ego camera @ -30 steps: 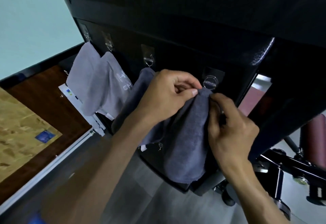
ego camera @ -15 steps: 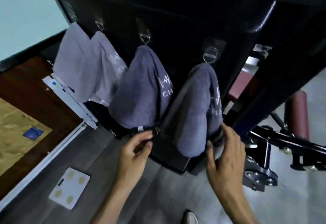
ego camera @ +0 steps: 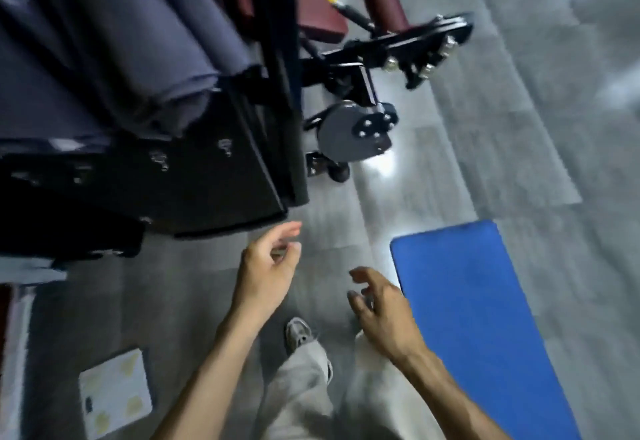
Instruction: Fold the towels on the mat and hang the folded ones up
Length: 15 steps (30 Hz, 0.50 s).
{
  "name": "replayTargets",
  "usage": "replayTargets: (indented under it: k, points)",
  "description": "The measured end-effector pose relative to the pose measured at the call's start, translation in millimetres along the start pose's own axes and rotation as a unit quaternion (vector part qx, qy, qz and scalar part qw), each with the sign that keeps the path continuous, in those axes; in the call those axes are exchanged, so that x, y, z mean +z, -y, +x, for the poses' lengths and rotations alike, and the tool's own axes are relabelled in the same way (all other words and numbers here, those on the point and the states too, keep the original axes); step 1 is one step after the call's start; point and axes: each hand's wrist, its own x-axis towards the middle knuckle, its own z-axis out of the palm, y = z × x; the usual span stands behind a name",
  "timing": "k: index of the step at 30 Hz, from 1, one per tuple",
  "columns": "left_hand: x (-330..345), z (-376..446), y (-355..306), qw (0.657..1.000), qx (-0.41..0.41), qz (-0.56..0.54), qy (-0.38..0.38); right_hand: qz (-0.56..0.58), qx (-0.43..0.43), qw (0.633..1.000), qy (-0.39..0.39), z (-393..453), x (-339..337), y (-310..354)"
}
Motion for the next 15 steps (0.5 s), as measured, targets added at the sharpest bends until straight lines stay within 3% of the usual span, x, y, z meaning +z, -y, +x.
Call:
replayTargets:
  k: [6,12,15]
  points:
    - [132,3,-43,0.984,0.049,0.047,0.165,0.100,0.136,0.981,-0.093,-71,-53,-100]
    - [320,-38,-107,0.929,0.124,0.103,0.332,0.203,0.267,0.910,-0.243,-154,-122,-211]
    - [418,-74,-136,0.901,0.150,0.119,0.390,0.193,0.307,0.893,-0.265,-194,-149,-270]
